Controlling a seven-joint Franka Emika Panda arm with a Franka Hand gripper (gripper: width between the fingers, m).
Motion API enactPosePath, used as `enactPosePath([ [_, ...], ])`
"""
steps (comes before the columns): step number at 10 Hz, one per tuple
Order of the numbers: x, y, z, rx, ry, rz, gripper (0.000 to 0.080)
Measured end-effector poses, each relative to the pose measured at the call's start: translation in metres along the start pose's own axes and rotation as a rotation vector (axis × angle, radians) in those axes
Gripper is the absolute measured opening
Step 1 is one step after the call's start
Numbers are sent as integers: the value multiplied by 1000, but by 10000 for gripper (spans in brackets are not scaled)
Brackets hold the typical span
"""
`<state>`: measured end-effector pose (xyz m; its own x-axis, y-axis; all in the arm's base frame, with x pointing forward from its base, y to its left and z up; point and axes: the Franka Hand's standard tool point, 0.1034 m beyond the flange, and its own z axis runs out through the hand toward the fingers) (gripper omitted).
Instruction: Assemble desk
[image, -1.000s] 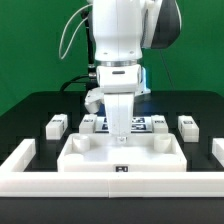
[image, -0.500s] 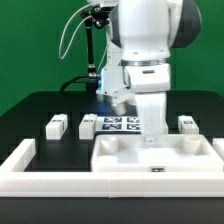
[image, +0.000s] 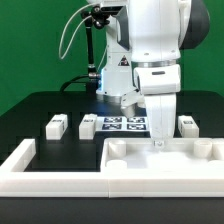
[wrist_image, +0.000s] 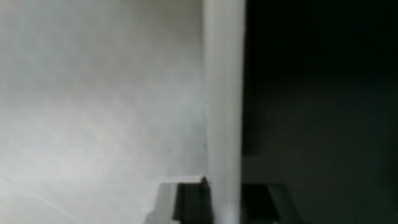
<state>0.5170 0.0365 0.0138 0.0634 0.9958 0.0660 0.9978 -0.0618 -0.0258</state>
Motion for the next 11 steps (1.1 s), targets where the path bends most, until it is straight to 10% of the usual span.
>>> enactPosePath([
  [3,0,1,0,8,-6,0,110],
  [8,-1,1,0,9,-7,2,593],
  [11,-1,1,0,9,-7,2,646],
])
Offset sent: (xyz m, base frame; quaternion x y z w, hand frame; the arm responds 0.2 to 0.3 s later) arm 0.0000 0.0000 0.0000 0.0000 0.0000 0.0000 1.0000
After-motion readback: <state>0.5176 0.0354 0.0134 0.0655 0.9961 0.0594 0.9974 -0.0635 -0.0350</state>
